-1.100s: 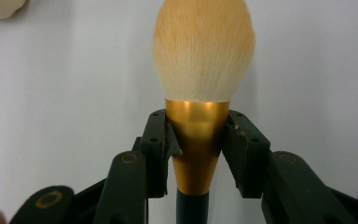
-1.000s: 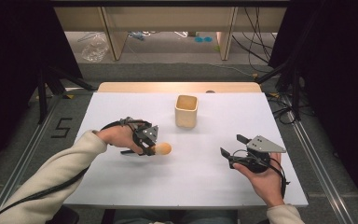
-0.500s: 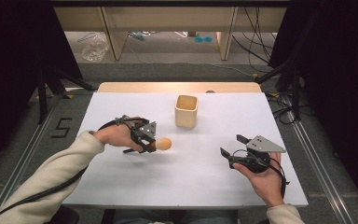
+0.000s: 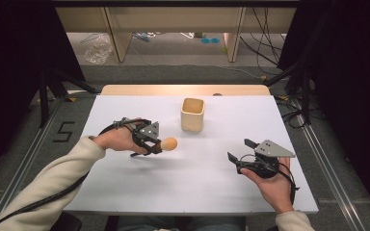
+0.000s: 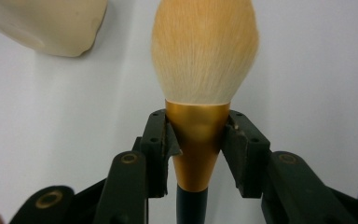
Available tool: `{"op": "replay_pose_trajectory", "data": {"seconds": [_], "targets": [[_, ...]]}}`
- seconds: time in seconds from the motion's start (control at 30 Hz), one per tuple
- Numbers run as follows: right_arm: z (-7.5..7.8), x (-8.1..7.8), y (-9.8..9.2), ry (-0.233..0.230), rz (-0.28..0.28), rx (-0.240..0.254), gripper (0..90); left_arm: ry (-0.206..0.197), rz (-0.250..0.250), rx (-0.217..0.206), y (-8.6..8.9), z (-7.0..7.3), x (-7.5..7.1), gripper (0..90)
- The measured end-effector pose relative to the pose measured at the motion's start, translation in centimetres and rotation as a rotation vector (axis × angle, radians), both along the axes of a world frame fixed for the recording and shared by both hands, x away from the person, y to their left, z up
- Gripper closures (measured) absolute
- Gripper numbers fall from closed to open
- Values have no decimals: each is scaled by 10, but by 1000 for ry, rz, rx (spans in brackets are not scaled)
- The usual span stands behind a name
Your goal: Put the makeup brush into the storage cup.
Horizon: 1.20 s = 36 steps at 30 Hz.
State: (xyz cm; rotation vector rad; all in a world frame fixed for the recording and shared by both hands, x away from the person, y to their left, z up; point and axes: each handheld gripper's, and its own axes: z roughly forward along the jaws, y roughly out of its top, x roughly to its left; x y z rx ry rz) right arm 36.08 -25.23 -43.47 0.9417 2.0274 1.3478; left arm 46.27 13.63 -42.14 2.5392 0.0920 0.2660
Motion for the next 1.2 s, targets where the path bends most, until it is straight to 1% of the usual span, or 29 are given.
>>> {"op": "replay_pose_trajectory", "data": {"seconds": [0.03,0.07,0.1,0.13,0.17,0.2,0.23,0.3,0.4,0.43,0.5,0.53,0.57,0.6,0.63,0.67,0.7,0.73,0.8,0.83,0.87,0.9,0.97,1.03,1.07,1.1,1.13,1.17,1.2], "targets": [[0,0,0,-2,-1,-1,218,3,-1,-2,1,1,0,630],[0,0,0,-5,-3,3,218,-1,11,-24,1,1,-1,630],[0,0,0,-6,-3,3,218,2,13,-29,1,2,-1,630],[0,0,0,-7,0,5,218,-10,11,-34,2,3,-1,630],[0,0,0,1,2,-1,218,-9,19,-47,2,4,-1,630],[0,0,0,1,1,-2,218,-15,16,-47,3,5,-1,630],[0,0,0,0,1,-1,218,-29,19,-57,3,6,-1,630],[1,-1,-1,5,-7,-9,218,-30,20,-66,5,8,-1,630],[0,0,0,-1,-2,0,218,-50,19,-83,6,11,-1,631],[0,0,0,2,-1,-1,218,-47,20,-87,6,11,-1,630],[0,0,0,0,1,-1,218,-49,29,-110,6,11,-3,631],[0,0,0,0,1,0,218,-54,28,-116,7,12,-3,630],[0,0,0,1,0,0,218,-47,31,-123,7,12,-3,630],[0,0,0,1,-1,-2,218,-51,33,-131,7,12,-4,630],[0,0,0,-1,-4,1,218,-46,38,-148,7,12,-4,630],[-1,1,1,-14,-1,13,218,-49,37,-150,7,13,-5,631],[-1,1,1,-14,-1,13,218,-53,44,-164,8,13,-5,630],[0,0,0,2,3,-1,218,-51,47,-173,8,13,-5,630],[0,0,0,1,0,0,218,-52,55,-200,8,14,-6,630],[0,0,0,0,-1,0,218,-59,59,-212,9,15,-6,631],[-1,1,1,-14,-1,13,218,-63,62,-223,9,16,-6,631],[-1,1,1,-14,-1,13,218,-64,75,-248,9,17,-7,631],[0,0,0,-5,-1,4,218,-78,80,-274,11,19,-8,631],[0,0,0,-1,-1,1,218,-80,93,-318,11,21,-9,631],[0,0,0,0,-1,-1,218,-77,101,-334,11,21,-9,630],[0,0,0,0,-1,0,218,-83,107,-346,12,22,-10,631],[0,0,0,0,-1,0,218,-76,112,-360,12,23,-10,630],[0,0,0,1,-1,0,218,-81,119,-373,13,23,-11,631],[0,0,0,2,1,2,218,-76,122,-385,12,23,-11,630]]}}
